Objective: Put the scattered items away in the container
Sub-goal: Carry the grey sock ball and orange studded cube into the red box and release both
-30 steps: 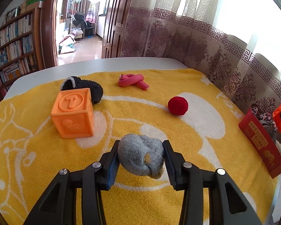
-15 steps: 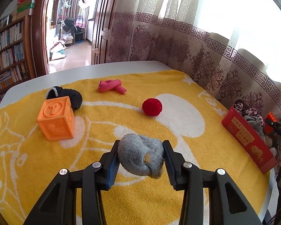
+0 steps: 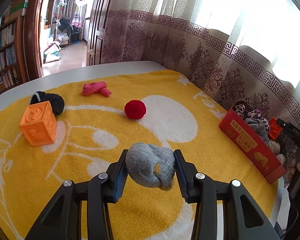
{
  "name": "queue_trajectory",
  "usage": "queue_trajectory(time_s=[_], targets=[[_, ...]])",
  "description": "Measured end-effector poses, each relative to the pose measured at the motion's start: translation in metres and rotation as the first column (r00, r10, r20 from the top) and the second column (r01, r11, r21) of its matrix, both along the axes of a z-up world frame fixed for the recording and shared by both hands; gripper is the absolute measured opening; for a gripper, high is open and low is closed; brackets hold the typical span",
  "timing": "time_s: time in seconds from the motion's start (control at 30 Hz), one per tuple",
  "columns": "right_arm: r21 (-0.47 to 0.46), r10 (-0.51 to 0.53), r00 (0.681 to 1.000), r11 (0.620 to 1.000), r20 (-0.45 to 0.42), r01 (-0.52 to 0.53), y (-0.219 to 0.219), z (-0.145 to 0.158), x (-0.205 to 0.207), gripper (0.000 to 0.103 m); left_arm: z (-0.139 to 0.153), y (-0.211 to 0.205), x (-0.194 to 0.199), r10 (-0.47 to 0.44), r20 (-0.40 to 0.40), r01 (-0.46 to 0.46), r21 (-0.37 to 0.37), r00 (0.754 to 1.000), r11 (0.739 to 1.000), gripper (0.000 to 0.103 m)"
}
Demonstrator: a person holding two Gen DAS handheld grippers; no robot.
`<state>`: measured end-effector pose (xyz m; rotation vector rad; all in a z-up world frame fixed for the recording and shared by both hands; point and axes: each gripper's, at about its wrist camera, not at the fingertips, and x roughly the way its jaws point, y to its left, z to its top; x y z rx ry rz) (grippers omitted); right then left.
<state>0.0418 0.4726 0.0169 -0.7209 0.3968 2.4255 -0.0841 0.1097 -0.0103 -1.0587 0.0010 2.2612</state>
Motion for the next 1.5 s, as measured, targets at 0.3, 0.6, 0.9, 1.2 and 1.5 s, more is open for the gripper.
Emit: queue_trajectory(time_s=[0.3, 0.6, 0.9, 1.2, 1.5], targets=[[0.008, 0.030, 0.998, 1.000, -0.058, -0.029, -0.010, 0.002, 0.009, 0.078, 0.008, 0.050, 0.012, -0.090, -0.008, 0.090, -0.015, 0.996, 0.996, 0.045], [-0.002, 0.050, 0.997, 0.999, -0.065, -0.050, -0.006, -0.004, 0.012, 0.078, 0.035, 0.135, 0.023, -0.235, -0.053, 0.235, -0.014, 0.971, 0.972, 0.045], [-0.010, 0.065, 0.995, 0.998, -0.072, -0.066, -0.003, -0.007, 0.015, 0.078, 0.044, 0.214, 0.020, -0.326, -0.035, 0.327, 0.012, 0.945, 0.945, 0.045], [-0.017, 0.072, 0.996, 0.997, -0.050, -0.073, 0.001, -0.016, 0.012, 0.079, 0.035, 0.259, 0.013, -0.378, -0.010, 0.378, 0.017, 0.926, 0.926, 0.045], [-0.023, 0.062, 0.997, 0.998, -0.055, -0.064, 0.006, -0.017, 0.015, 0.079, 0.023, 0.268, 0.003, -0.360, 0.064, 0.358, 0.042, 0.931, 0.933, 0.072]])
